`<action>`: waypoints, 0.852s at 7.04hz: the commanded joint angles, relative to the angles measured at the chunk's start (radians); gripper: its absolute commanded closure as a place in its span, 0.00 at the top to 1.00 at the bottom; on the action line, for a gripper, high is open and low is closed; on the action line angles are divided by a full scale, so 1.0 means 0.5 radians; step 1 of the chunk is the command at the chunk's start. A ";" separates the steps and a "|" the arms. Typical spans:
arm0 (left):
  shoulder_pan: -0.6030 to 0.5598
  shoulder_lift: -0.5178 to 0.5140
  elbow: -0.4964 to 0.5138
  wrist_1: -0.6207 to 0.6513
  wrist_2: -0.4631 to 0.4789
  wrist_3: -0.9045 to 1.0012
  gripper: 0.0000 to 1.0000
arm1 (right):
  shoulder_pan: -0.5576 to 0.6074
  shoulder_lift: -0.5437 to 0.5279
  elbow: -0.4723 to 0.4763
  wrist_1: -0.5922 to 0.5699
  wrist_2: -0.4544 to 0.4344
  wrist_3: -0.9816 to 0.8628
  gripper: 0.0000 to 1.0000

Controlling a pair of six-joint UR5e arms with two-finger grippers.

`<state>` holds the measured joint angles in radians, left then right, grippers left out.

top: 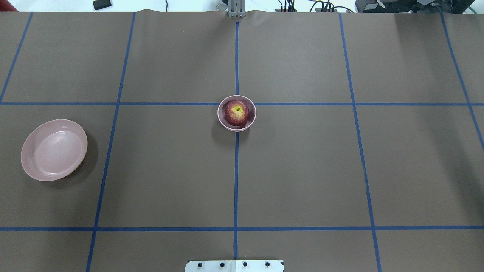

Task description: Move apple from plate to bowl

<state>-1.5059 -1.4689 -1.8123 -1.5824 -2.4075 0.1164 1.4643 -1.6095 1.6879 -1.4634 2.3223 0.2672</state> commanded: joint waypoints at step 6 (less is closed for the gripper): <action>-0.001 -0.017 -0.066 -0.063 0.044 -0.122 0.98 | 0.017 0.025 0.030 -0.021 0.034 0.002 1.00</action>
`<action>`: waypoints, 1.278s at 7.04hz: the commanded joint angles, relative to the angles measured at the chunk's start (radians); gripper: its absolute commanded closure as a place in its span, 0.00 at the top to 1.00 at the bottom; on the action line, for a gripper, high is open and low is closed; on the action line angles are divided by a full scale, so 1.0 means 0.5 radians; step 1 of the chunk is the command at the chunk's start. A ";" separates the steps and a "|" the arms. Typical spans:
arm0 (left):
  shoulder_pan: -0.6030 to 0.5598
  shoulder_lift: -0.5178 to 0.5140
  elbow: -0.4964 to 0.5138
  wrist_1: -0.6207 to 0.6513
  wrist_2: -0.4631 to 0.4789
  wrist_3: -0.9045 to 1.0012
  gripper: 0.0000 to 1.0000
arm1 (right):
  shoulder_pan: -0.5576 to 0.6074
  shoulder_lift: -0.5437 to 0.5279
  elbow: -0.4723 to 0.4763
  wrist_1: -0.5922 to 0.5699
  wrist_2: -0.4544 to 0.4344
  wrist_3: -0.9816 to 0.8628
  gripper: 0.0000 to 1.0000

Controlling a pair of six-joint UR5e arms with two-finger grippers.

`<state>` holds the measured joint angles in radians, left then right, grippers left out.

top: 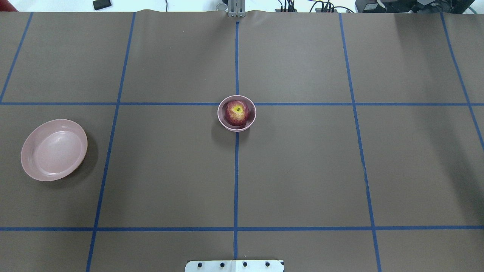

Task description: Move apple from plate to bowl

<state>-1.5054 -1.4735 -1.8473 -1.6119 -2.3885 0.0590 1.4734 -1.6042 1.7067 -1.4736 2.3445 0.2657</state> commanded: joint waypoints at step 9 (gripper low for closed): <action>-0.002 -0.103 0.056 -0.007 -0.006 -0.121 0.98 | -0.032 0.088 -0.051 0.020 -0.010 0.015 1.00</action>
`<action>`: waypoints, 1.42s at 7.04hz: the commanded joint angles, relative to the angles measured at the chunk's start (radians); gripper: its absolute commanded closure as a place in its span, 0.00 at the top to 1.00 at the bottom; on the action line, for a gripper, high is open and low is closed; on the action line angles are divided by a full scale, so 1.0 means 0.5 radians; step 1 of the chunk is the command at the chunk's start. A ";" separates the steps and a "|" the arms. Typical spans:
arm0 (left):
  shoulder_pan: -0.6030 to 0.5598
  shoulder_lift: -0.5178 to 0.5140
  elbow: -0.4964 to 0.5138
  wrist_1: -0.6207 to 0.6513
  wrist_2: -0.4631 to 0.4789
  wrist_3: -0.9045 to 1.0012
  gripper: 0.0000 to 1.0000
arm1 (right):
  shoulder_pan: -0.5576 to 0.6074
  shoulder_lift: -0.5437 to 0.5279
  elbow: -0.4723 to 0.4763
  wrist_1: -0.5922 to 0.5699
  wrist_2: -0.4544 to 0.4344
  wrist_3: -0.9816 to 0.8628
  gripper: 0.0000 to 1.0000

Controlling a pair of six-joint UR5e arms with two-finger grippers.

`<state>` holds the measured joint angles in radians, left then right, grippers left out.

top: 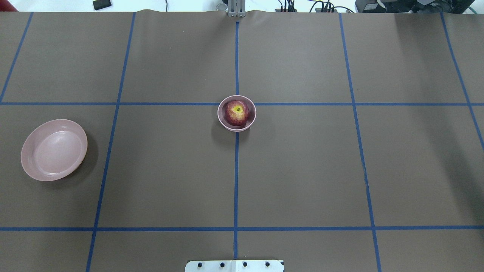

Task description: Move apple from plate to bowl

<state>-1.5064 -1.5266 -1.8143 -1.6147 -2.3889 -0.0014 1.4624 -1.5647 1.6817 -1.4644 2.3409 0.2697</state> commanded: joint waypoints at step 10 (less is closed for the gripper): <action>0.000 0.019 -0.065 -0.001 -0.017 -0.077 0.98 | -0.032 0.037 -0.062 0.005 0.003 -0.002 1.00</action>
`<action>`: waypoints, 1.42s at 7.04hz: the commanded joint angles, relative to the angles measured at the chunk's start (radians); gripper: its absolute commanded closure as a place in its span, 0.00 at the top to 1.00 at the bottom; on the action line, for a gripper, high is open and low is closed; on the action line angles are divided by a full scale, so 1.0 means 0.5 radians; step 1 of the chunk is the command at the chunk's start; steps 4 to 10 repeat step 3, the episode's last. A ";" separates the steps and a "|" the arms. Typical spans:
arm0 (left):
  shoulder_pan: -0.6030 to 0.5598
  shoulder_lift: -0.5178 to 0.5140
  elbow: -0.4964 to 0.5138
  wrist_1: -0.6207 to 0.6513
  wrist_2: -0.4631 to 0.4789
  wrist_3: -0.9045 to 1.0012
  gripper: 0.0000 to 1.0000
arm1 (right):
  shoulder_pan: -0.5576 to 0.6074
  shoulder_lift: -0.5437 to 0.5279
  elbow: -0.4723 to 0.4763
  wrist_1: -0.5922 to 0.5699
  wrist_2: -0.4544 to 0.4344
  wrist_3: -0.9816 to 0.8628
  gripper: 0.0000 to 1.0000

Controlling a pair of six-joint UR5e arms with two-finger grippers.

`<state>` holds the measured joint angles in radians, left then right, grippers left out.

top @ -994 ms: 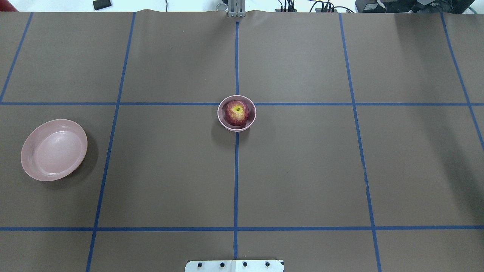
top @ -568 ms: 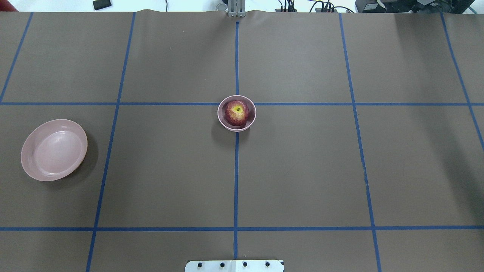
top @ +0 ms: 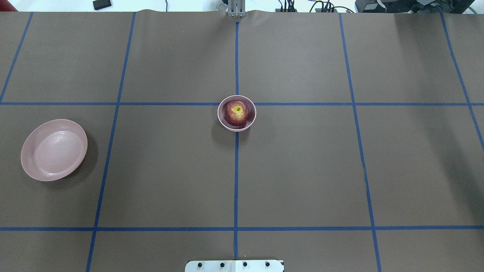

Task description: Move apple from plate to bowl

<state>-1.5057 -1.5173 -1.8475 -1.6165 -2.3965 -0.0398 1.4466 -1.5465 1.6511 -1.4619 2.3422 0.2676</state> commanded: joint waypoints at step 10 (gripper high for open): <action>0.002 0.000 0.007 -0.001 0.001 0.003 0.98 | -0.003 0.001 -0.001 0.000 0.000 0.008 1.00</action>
